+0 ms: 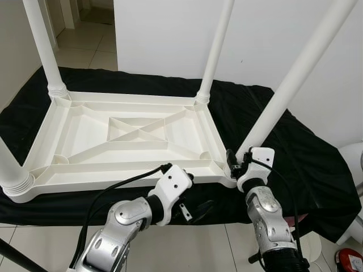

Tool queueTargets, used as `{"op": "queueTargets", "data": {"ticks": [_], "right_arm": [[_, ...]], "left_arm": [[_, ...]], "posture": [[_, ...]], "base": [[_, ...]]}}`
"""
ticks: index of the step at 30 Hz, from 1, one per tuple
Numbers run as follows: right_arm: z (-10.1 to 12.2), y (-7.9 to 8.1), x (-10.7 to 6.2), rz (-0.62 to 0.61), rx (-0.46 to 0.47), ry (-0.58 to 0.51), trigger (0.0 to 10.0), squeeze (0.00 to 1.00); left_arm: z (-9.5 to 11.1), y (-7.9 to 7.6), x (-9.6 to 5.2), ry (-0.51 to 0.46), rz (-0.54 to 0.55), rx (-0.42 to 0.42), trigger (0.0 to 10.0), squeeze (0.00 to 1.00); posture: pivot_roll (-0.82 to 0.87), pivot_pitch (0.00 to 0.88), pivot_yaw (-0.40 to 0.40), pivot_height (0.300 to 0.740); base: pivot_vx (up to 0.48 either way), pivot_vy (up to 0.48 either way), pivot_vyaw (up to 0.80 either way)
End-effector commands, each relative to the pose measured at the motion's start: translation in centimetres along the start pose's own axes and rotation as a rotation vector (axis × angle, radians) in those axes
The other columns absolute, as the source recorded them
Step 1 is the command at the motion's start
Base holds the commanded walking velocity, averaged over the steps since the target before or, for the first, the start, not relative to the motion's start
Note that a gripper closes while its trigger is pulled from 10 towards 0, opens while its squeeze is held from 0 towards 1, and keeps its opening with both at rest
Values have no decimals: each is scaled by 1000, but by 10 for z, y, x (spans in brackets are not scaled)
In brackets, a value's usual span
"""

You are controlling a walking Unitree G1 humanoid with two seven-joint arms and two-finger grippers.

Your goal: Building children table

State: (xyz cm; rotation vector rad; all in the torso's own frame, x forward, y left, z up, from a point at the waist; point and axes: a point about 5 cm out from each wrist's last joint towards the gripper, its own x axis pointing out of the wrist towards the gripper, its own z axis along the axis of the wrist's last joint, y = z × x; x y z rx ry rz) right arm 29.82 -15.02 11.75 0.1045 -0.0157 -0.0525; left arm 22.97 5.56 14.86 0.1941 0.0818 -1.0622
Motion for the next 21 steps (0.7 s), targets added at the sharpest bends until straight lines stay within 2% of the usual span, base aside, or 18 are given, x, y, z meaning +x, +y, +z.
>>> {"op": "queueTargets", "data": {"ticks": [1, 3, 6, 16, 17, 18, 19, 21], "right_arm": [[-20, 0, -8, -89, 26, 122, 10000, 0], [-16, 1, -11, -183, 70, 118, 10000, 0], [-12, -3, -15, -259, 104, 109, 10000, 0], [-9, 0, -16, -239, 107, 97, 10000, 0], [-4, 3, -16, -194, 84, 59, 10000, 0], [-1, 6, -16, -161, 63, 30, 10000, 220], [2, 7, -16, -140, 49, 8, 10000, 1000], [5, 8, -17, -101, 9, -31, 10000, 1000]], "left_arm": [[1, 0, 4, -8, 35, 10, 10000, 0], [2, 0, 4, -11, 28, 19, 10000, 0], [2, -1, 4, -14, 23, 26, 10000, 0], [2, 0, 4, -14, 22, 31, 10000, 0], [2, 0, 4, -14, 24, 34, 10000, 0], [2, 1, 4, -15, 25, 36, 10000, 0], [2, 1, 4, -15, 25, 37, 10000, 0], [2, 0, 4, -16, 25, 34, 10000, 0]], "posture": [[15, 0, -121, 740], [16, 0, -121, 740], [19, 0, -121, 740], [23, 0, -124, 740], [24, 0, -123, 740], [23, 0, -123, 740], [23, 0, -123, 740], [22, 0, -122, 740]], "base": [[0, 0, 0], [0, 0, 0], [0, 0, 0], [0, 0, 0], [0, 0, 0], [0, 0, 0], [0, 0, 0], [0, 0, 0]]}}
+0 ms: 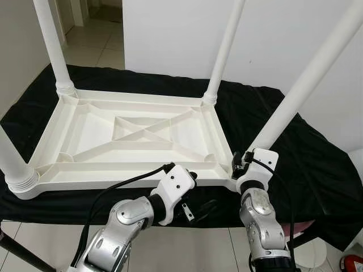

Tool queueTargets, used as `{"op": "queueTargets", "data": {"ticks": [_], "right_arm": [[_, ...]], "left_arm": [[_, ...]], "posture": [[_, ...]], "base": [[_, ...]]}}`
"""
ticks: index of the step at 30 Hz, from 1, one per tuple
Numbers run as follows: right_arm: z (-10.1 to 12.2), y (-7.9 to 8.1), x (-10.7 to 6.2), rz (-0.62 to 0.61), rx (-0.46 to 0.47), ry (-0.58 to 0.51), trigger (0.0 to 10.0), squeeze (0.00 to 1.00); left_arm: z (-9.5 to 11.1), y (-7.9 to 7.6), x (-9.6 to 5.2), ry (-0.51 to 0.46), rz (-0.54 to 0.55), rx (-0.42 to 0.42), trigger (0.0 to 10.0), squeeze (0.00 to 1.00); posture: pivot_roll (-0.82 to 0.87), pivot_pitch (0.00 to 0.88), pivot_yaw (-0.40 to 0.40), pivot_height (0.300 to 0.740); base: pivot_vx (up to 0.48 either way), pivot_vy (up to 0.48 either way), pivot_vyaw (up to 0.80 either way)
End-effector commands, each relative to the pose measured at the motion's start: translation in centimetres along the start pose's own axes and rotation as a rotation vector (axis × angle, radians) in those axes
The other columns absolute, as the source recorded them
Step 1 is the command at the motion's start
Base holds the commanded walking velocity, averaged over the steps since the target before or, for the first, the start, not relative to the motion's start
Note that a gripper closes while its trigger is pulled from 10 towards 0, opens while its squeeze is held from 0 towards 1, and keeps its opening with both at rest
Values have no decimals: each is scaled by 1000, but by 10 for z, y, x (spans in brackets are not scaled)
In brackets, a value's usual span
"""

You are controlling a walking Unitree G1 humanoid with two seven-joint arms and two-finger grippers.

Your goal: Building children table

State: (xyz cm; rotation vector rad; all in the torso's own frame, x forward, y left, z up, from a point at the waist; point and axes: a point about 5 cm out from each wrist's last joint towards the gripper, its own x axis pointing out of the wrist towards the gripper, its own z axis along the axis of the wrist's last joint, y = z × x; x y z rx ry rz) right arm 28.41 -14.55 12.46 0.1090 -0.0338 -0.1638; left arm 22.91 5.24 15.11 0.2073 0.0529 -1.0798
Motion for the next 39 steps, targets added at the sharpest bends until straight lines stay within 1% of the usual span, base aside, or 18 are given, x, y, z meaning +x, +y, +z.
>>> {"op": "queueTargets", "data": {"ticks": [1, 6, 14, 15, 16, 17, 18, 20, 22, 23, 25, 26, 28, 34, 36, 37, 38, 39], "right_arm": [[-1, 3, -3, 9, 6, -7, 10000, 1000], [2, -3, -3, 61, -53, -54, 10000, 1000], [6, -16, 2, 168, -91, -85, 10000, 1000], [6, -21, 3, 197, -92, -81, 10000, 149], [6, -21, 3, 197, -92, -81, 10000, 149], [6, -26, 4, 227, -107, -82, 10000, 0], [4, -32, 4, 289, -121, -71, 10000, 0], [4, -32, 4, 289, -121, -71, 10000, 0], [2, -39, 4, 397, -139, -67, 10000, 0], [2, -39, 4, 397, -139, -67, 10000, 0], [0, -42, 7, 514, -120, -39, 10000, 0], [0, -42, 7, 514, -120, -39, 10000, 0], [-1, -44, 16, 590, -141, -25, 10000, 0], [1, -41, 29, 664, -178, -23, 10000, 0], [1, -41, 29, 664, -178, -23, 10000, 0], [0, -40, 33, 695, -192, -15, 10000, 0], [0, -40, 33, 695, -192, -15, 10000, 0], [-3, -38, 40, 739, -205, 10, 10000, 0]], "left_arm": [[-1, 2, 2, 3, 39, 9, 10000, 0], [-1, 3, 2, -2, 44, 13, 10000, 0], [0, 4, 3, -3, 44, 15, 10000, 0], [0, 4, 3, -3, 45, 19, 10000, 0], [0, 4, 3, -3, 45, 19, 10000, 0], [0, 5, 3, -3, 48, 25, 10000, 0], [1, 6, 3, -6, 52, 27, 10000, 0], [1, 6, 3, -6, 52, 27, 10000, 0], [2, 8, 3, -9, 60, 31, 10000, 0], [2, 8, 3, -9, 60, 31, 10000, 0], [2, 9, 3, -8, 65, 37, 10000, 0], [2, 9, 3, -8, 65, 37, 10000, 0], [3, 12, 4, -7, 69, 43, 10000, 0], [4, 12, 6, -11, 70, 51, 10000, 0], [4, 12, 6, -11, 70, 51, 10000, 0], [4, 12, 7, -13, 71, 52, 10000, 0], [4, 12, 7, -13, 71, 52, 10000, 0], [5, 12, 7, -16, 75, 51, 10000, 0]], "posture": [[22, 0, -122, 740], [21, 0, -121, 740], [17, 0, -117, 740], [17, 0, -117, 740], [17, 0, -117, 740], [14, 0, -116, 740], [14, 0, -114, 740], [14, 0, -114, 740], [14, 0, -110, 740], [14, 0, -110, 740], [15, 0, -106, 740], [15, 0, -106, 740], [11, 0, -105, 740], [15, 0, -107, 740], [15, 0, -107, 740], [17, 0, -112, 740], [17, 0, -112, 740], [21, 0, -117, 740]], "base": [[0, 0, 0], [0, 0, 0], [0, 0, 0], [0, 0, 0], [0, 0, 0], [0, 0, 0], [0, 0, 0], [0, 0, 0], [0, 0, 0], [0, 0, 0], [0, 0, 0], [0, 0, 0], [0, 0, 0], [0, 0, 0], [0, 0, 0], [0, 0, 0], [0, 0, 0], [0, 0, 0]]}}
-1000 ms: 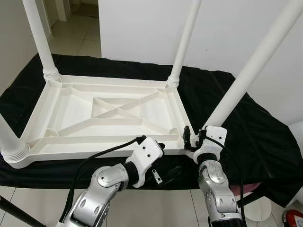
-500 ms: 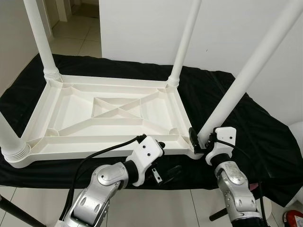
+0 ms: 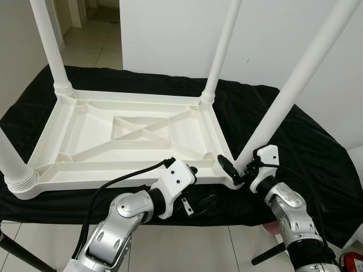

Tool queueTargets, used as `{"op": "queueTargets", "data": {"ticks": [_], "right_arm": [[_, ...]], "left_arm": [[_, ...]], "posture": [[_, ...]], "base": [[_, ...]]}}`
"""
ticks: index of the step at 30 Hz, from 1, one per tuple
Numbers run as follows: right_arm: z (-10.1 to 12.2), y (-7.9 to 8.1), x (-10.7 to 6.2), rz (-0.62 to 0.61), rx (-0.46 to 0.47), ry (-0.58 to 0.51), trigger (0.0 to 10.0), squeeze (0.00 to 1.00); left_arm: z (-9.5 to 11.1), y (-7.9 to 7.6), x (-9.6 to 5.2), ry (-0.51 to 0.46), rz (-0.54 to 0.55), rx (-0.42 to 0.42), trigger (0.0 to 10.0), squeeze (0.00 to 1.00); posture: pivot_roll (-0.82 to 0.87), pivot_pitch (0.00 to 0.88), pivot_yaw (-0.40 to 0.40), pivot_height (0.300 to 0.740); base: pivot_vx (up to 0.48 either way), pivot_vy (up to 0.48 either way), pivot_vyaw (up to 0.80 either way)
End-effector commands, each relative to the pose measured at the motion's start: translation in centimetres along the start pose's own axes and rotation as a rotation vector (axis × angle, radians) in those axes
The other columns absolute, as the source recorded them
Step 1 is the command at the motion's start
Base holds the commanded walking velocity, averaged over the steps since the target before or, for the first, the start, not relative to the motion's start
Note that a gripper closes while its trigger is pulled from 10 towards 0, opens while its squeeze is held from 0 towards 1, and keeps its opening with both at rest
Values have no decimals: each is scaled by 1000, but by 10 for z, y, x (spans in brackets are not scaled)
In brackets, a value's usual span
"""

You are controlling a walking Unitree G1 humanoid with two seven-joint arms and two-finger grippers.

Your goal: Building children table

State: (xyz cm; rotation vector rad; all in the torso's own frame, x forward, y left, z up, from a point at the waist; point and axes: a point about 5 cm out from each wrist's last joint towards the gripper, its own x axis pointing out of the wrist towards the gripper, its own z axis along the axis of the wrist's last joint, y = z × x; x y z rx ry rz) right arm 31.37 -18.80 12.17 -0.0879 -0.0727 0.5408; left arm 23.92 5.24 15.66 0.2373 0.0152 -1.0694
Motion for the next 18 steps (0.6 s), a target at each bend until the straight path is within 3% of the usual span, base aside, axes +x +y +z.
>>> {"op": "queueTargets", "data": {"ticks": [1, 6, 7, 9, 10, 18], "right_arm": [[-3, -3, 2, 32, -14, 30, 10000, 0], [-6, -4, 5, 55, -15, 45, 10000, 0], [-8, -5, 6, 72, -15, 54, 2588, 0], [-9, -5, 6, 79, -16, 57, 2588, 0], [-10, -5, 6, 86, -10, 61, 0, 0], [-19, -4, 2, 109, -2, 86, 0, 0]], "left_arm": [[0, 2, 3, 1, 61, 9, 10000, 0], [0, 2, 3, -1, 65, 10, 10000, 0], [0, 2, 3, -2, 69, 10, 10000, 0], [0, 2, 3, -2, 70, 10, 10000, 0], [0, 2, 2, -2, 72, 10, 10000, 0], [0, 2, 2, -2, 72, 8, 10000, 0]], "posture": [[21, 0, -117, 740], [23, 0, -121, 740], [27, 0, -125, 740], [27, 0, -125, 740], [28, 0, -127, 740], [22, 0, -123, 740]], "base": [[0, 0, 0], [0, 0, 0], [0, 0, 0], [0, 0, 0], [0, 0, 0], [0, 0, 0]]}}
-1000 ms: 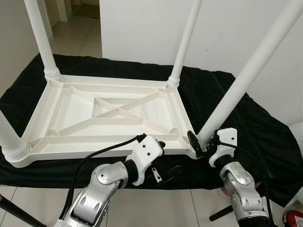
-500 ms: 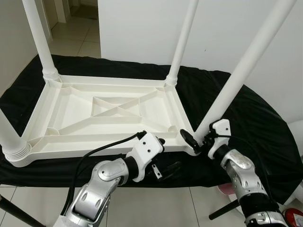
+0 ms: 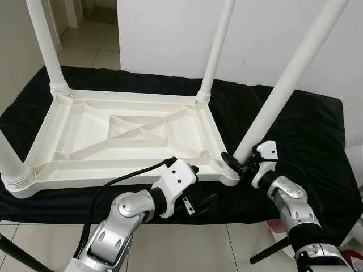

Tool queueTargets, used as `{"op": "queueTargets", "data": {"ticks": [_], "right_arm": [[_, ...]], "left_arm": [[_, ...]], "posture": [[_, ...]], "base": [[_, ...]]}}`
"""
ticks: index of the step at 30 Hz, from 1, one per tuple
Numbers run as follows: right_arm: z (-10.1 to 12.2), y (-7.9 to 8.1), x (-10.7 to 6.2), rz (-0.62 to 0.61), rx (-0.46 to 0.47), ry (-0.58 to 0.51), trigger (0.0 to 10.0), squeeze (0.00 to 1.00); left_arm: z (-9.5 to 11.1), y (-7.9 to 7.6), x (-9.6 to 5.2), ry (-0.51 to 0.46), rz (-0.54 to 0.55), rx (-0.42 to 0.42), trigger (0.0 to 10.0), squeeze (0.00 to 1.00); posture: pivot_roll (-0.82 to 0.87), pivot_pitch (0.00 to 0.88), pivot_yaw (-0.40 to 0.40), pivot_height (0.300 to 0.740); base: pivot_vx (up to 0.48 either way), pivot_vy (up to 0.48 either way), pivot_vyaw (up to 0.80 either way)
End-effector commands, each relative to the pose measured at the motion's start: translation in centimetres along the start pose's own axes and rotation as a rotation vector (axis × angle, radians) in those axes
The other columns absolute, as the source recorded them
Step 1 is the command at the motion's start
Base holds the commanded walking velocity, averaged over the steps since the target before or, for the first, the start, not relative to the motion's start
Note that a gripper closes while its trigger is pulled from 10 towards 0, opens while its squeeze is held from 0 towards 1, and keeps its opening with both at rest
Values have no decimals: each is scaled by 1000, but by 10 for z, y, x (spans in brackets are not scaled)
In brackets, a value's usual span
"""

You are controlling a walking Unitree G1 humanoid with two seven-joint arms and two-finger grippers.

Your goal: Building children table

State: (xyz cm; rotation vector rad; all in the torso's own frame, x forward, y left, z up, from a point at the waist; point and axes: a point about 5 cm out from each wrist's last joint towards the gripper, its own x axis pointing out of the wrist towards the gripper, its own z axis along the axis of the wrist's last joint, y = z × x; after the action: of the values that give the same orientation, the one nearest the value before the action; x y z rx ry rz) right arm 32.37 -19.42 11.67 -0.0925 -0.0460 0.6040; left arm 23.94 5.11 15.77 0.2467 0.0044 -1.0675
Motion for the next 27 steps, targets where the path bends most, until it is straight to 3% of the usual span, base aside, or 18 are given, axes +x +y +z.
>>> {"op": "queueTargets", "data": {"ticks": [1, 2, 3, 16, 18, 22, 27], "right_arm": [[-15, 6, -3, 43, -20, 78, 0, 0], [-15, 6, -3, 43, -20, 78, 0, 0], [-19, 7, -3, 25, -25, 96, 10000, 0], [-24, 14, 1, -138, 15, 112, 10000, 0], [-23, 21, 4, -215, 40, 103, 10000, 0], [-23, 24, 5, -240, 55, 100, 10000, 0], [-22, 39, 8, -302, 99, 89, 10000, 0]], "left_arm": [[-2, 2, 1, 2, 68, -5, 10000, 0], [-2, 2, 1, 2, 68, -5, 10000, 0], [-2, 2, 1, 2, 66, -4, 10000, 0], [-1, 2, 3, -1, 57, 5, 10000, 0], [0, 2, 6, -6, 55, 5, 10000, 0], [0, 2, 7, -8, 53, 4, 10000, 0], [0, -1, 9, -14, 44, 5, 10000, 0]], "posture": [[21, 0, -123, 740], [21, 0, -123, 740], [20, 0, -121, 740], [16, 0, -119, 740], [11, 0, -122, 740], [11, 0, -122, 740], [4, 0, -131, 740]], "base": [[0, 0, 0], [0, 0, 0], [0, 0, 0], [0, 0, 0], [0, 0, 0], [0, 0, 0], [0, 0, 0]]}}
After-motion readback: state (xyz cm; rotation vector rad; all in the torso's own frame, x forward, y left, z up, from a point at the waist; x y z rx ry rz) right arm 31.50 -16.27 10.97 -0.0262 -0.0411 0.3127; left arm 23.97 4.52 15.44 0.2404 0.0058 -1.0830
